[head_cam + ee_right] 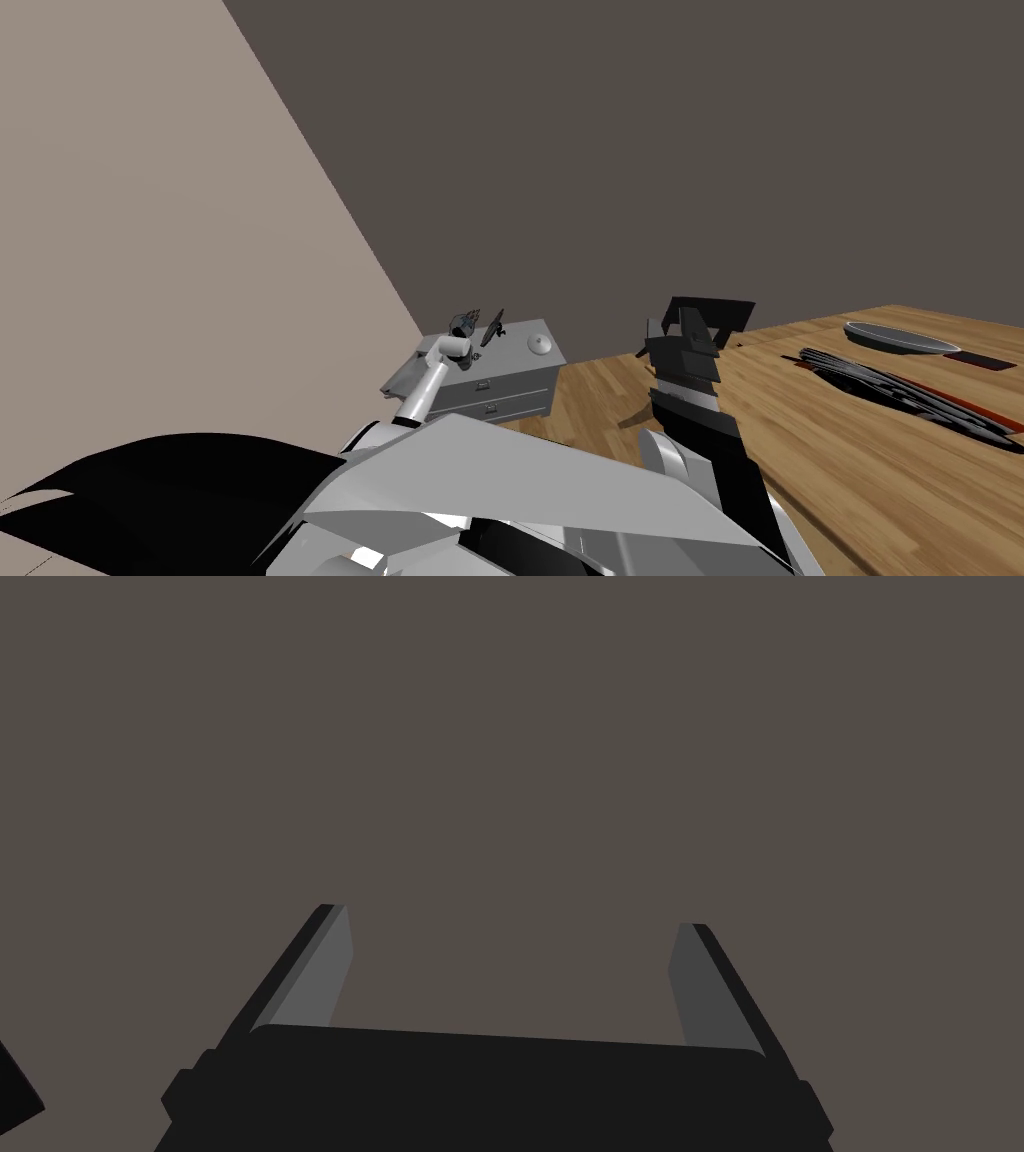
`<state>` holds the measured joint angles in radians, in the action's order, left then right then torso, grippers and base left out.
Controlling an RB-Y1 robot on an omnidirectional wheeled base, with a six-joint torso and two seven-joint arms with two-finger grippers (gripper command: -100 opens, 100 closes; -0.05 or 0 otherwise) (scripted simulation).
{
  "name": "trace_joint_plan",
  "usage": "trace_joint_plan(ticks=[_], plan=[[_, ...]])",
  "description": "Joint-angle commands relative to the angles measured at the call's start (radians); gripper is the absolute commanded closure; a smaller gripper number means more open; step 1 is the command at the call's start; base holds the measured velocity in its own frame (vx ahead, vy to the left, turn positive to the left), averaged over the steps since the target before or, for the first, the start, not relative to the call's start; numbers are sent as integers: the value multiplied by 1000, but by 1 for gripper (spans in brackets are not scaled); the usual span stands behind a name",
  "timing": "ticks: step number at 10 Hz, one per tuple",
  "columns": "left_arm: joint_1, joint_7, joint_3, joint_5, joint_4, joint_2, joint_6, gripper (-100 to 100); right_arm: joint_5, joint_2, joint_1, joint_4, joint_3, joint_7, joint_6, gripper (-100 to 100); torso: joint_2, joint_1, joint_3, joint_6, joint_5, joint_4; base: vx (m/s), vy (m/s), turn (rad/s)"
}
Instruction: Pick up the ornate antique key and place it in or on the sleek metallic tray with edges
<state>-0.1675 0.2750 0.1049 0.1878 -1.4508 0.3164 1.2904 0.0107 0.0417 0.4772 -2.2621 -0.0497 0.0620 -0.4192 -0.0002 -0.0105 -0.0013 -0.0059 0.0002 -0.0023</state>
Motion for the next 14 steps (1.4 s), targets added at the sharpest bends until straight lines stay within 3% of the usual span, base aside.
trace_joint_plan(ticks=[1,11,12,13,14], plan=[[5,5,-1,-14,-32,22,33,100,0,0,0,0,0,0,0,0,0,0,0,0,0,0,-34,131,56],[43,12,19,-57,-210,194,221,100,0,0,0,0,0,0,0,0,2,2,1,3,0,1,-30,118,53],[49,13,19,-53,-214,182,212,100,0,0,0,0,0,0,0,0,2,1,2,3,0,1,-16,66,24],[51,13,21,-54,-217,186,218,-100,0,0,0,0,0,0,0,0,1,6,1,5,1,0,-5,15,2],[52,13,21,-54,-217,186,218,-100,0,0,0,0,0,0,0,0,-1,10,0,5,0,0,-3,6,0]])
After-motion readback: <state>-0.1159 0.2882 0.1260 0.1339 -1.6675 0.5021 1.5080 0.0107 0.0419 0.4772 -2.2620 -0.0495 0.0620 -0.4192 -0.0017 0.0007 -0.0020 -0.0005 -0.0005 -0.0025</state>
